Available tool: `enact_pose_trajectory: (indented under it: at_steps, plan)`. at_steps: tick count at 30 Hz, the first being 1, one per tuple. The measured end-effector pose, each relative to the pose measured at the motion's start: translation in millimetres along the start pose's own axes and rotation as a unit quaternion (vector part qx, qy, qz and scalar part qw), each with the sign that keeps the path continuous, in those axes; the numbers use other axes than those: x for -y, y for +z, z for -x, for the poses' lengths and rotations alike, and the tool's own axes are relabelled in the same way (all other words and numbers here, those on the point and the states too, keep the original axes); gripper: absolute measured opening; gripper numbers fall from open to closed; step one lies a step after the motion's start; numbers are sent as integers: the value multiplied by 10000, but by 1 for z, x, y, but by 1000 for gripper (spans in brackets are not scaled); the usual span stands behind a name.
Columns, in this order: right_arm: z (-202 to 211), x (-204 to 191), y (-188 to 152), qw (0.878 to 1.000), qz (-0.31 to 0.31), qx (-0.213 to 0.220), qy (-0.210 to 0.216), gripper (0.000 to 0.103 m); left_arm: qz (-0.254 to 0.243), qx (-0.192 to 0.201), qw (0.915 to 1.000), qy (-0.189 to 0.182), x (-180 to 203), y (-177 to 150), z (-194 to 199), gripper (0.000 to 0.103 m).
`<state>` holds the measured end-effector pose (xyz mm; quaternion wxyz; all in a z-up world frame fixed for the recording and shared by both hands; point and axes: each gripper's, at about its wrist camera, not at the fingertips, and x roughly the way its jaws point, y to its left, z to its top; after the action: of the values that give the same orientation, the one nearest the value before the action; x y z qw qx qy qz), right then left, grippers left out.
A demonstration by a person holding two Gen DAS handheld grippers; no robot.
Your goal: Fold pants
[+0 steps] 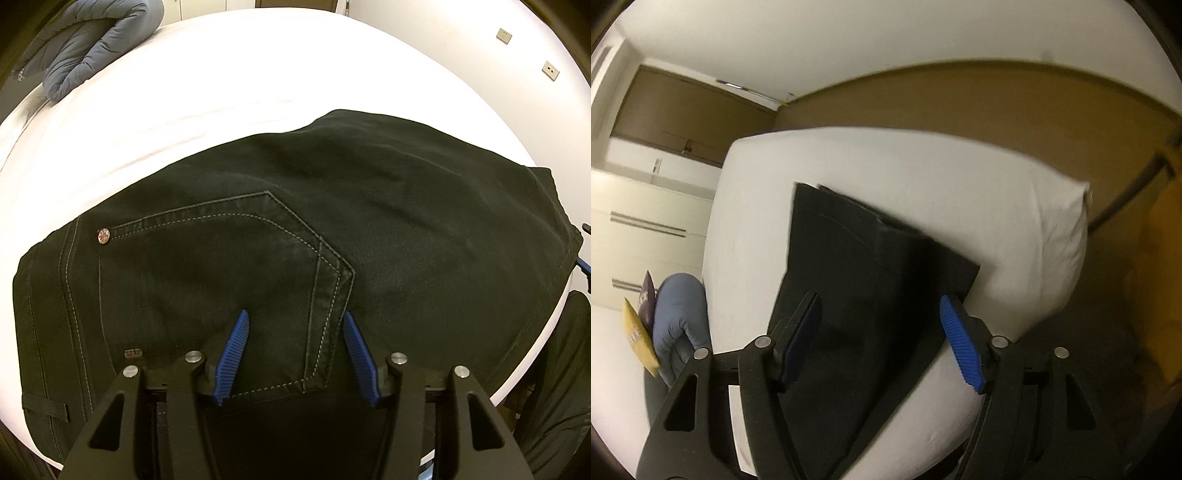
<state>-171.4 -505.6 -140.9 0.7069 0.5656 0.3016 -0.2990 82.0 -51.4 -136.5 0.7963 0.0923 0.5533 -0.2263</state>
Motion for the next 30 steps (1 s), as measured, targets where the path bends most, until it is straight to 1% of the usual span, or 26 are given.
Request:
enact_pose_trajectory:
  at_steps: [1, 2, 4, 5, 8, 13, 15, 19, 20, 21, 22, 24, 25, 26, 27, 28, 29, 30]
  plan:
    - [-7, 1, -2, 10000, -8, -45, 84, 57, 0, 3, 10000, 0, 0, 0, 0, 57]
    - [-4, 3, -3, 9999, 9, -76, 126, 38, -1, 7, 10000, 1, 1, -1, 0, 57]
    - [-11, 4, -6, 9997, 94, -191, 106, 14, 4, 15, 10000, -5, 2, -1, 0, 57]
    - [-10, 7, -8, 9999, 111, -116, 13, 3, 14, 19, 10000, -12, 3, -2, 0, 57]
    - [3, 17, -12, 9997, 170, 99, -121, 2, 16, 28, 10000, -28, -1, -3, 1, 57]
    - [15, 41, -15, 9995, -16, 192, -236, 0, 18, 36, 10000, -38, -6, -3, 0, 57]
    - [13, 44, -16, 9996, -18, 107, -247, 0, 29, 48, 10000, -43, -6, -4, 0, 58]
    - [14, 38, -13, 9993, 86, 85, -349, 1, 65, 76, 9999, -58, -8, -5, -1, 58]
    - [14, 40, -11, 9992, 16, 86, -387, 6, 79, 85, 9999, -64, -8, -6, 0, 58]
    - [12, 44, -7, 9990, -149, 108, -402, 7, 89, 92, 9999, -72, -9, -6, 0, 58]
    - [19, 51, -3, 9966, -323, 322, -685, 8, 98, 102, 9999, -84, -10, -7, 0, 58]
    - [37, 58, 5, 9892, -434, 743, -1184, 8, 107, 116, 9998, -88, -12, -9, -1, 58]
    - [46, 61, 9, 9871, -523, 902, -1215, 8, 103, 120, 9998, -81, -12, -9, -1, 59]
    - [52, 59, 12, 9884, -507, 937, -1085, 8, 84, 121, 9999, -73, -12, -9, -1, 61]
    - [57, 43, 14, 9916, -184, 963, -847, 8, 64, 123, 9999, -60, -11, -9, -2, 62]
    - [58, 27, 13, 9929, 186, 944, -698, 8, 49, 127, 9999, -33, -11, -9, -2, 63]
    - [54, -5, 7, 9922, 833, 811, -455, 8, 52, 132, 9999, -18, -10, -9, -3, 64]
    - [49, -26, 1, 9898, 1226, 675, -278, 8, 76, 139, 9999, -21, -10, -9, -3, 66]
